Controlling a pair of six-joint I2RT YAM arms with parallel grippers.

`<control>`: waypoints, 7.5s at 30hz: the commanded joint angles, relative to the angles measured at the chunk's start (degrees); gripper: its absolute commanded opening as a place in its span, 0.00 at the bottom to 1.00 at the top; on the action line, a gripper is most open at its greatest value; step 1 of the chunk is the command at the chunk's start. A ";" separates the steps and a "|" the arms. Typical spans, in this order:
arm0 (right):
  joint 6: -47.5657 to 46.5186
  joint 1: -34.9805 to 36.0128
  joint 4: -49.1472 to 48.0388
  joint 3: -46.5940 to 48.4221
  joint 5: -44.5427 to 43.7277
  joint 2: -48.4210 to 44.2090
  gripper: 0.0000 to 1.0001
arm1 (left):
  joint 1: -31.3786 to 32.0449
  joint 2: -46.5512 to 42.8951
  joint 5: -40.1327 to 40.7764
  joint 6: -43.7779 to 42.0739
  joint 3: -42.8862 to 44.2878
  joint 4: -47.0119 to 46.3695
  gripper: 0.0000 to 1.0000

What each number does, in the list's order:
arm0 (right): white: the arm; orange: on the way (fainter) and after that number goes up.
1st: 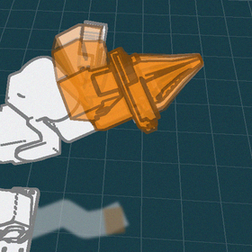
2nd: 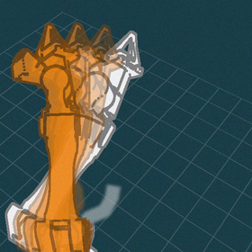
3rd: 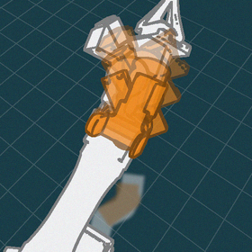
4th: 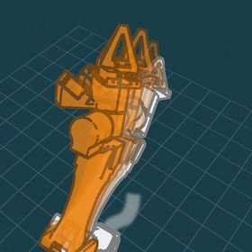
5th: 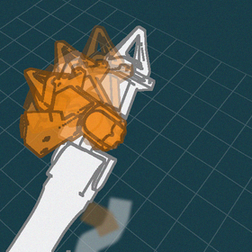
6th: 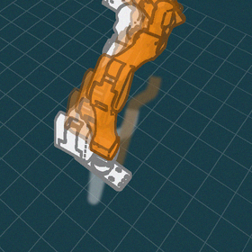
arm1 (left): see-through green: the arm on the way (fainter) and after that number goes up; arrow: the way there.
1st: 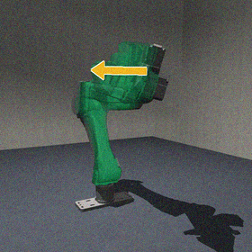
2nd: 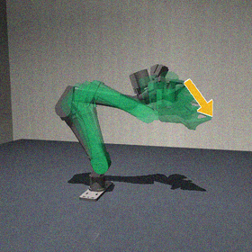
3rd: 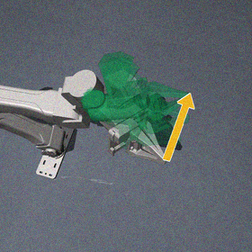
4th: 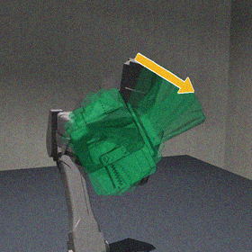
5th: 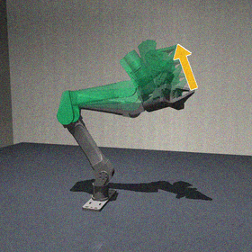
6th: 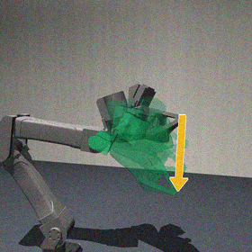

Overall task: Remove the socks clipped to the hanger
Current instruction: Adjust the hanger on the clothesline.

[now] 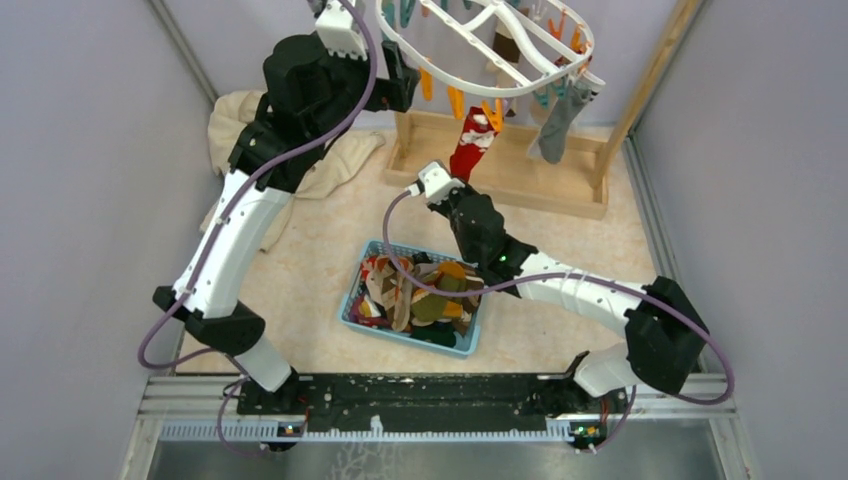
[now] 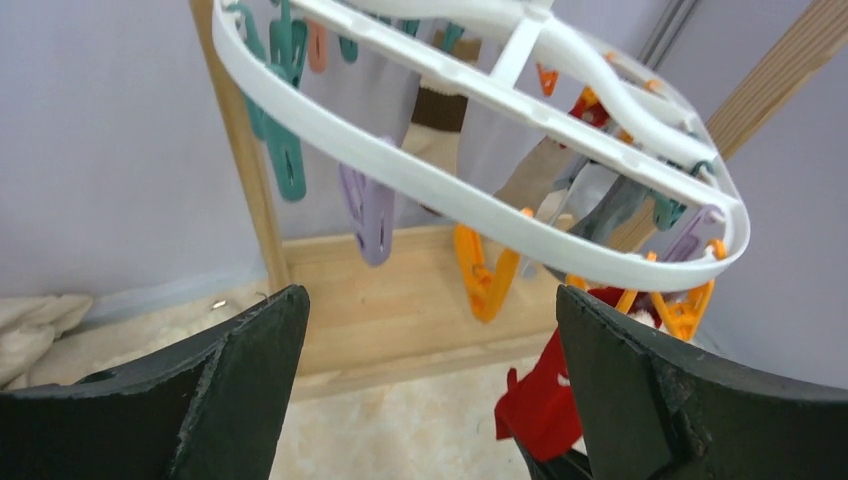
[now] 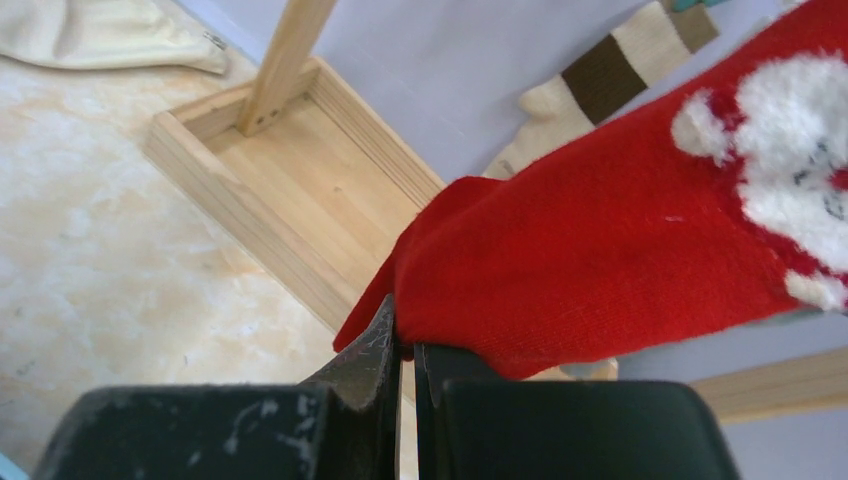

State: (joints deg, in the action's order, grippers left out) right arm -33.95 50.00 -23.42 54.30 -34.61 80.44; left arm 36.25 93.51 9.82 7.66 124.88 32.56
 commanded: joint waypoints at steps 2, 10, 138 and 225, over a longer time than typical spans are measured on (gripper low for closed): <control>-2.94 0.94 -3.50 -2.57 -5.53 -5.35 0.00 | 0.06 4.36 -0.97 -1.39 8.05 -1.93 0.99; -2.38 0.91 -1.98 -4.21 -6.50 -8.36 0.00 | -1.80 10.47 -1.34 -0.82 8.25 -6.80 0.99; -9.02 6.97 3.67 11.01 6.09 6.88 0.00 | -6.57 10.76 -26.01 -5.78 7.46 6.97 0.99; -7.09 6.74 4.88 1.48 10.13 -1.74 0.00 | -13.22 18.26 -69.38 30.06 -14.76 -68.00 0.86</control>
State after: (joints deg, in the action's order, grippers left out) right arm -41.80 55.88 -17.41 56.10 -25.61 81.17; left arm 23.31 111.63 -60.51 36.29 106.26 -30.94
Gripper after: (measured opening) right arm 0.020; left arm 0.866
